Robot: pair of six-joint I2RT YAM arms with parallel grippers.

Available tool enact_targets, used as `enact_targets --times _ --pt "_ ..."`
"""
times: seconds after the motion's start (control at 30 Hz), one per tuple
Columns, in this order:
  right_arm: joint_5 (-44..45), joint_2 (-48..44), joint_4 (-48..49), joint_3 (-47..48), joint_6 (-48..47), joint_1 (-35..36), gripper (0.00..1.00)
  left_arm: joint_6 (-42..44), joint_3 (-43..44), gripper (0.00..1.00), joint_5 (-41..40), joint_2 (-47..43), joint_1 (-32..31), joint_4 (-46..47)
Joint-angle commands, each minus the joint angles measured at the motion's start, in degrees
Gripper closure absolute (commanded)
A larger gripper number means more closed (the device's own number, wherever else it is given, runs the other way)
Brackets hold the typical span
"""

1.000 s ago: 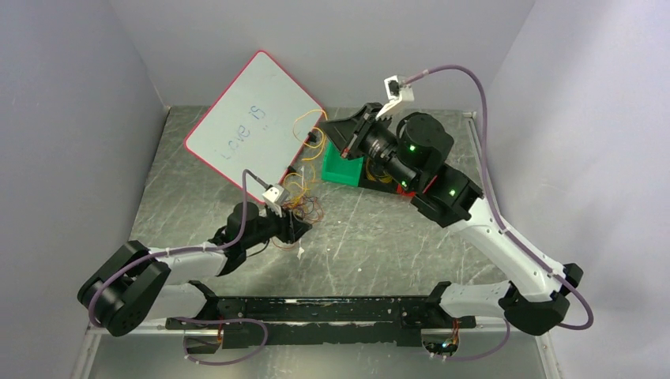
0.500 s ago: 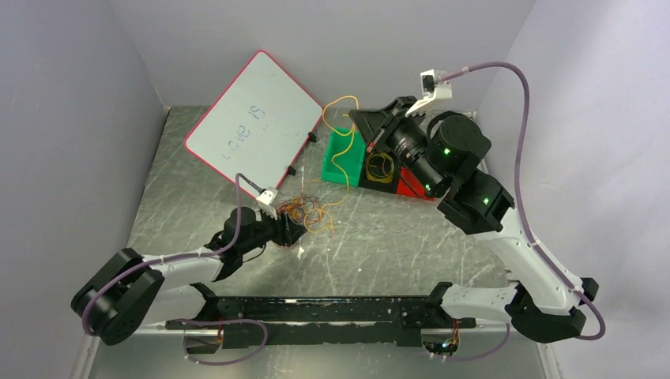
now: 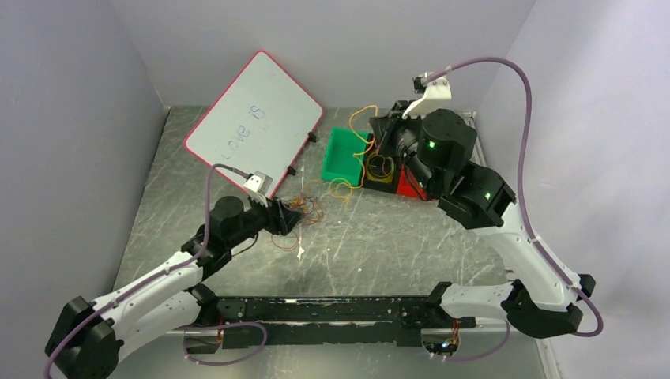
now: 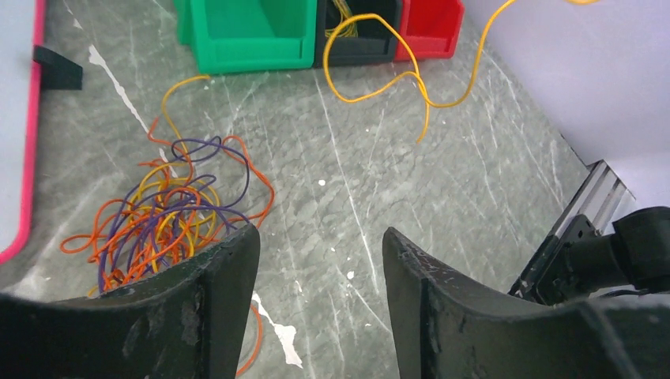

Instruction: Untangle the cables

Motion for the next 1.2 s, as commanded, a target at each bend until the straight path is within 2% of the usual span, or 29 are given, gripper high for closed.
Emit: enact_targets --times 0.0,0.2,0.33,0.4,0.6,0.87,1.17 --pt "10.18 3.31 -6.38 4.46 -2.54 -0.06 1.00 0.76 5.76 0.36 -3.63 -3.24 -0.19 -13.23" --pt "9.91 9.51 -8.28 10.59 -4.40 -5.89 1.00 2.63 13.34 0.34 -5.68 -2.38 -0.12 -23.76" --pt "-2.95 12.45 -9.28 13.01 -3.13 -16.81 1.00 5.70 17.21 0.32 -8.15 -1.33 -0.01 -28.88" --pt "-4.60 13.57 -8.76 13.14 -3.94 -19.36 1.00 6.45 18.76 0.31 -9.13 -0.51 -0.01 -30.12" --pt "-8.68 17.71 -6.28 14.90 -6.33 -25.94 1.00 8.41 21.79 0.30 -12.27 1.61 0.12 -32.18" --pt "-12.06 22.28 -1.58 16.43 -8.51 -32.49 1.00 8.94 21.66 0.30 -15.07 2.01 0.28 -32.78" --pt "-16.83 25.54 2.91 14.26 -8.30 -36.43 1.00 7.33 21.02 0.31 -12.84 1.75 0.39 -32.84"
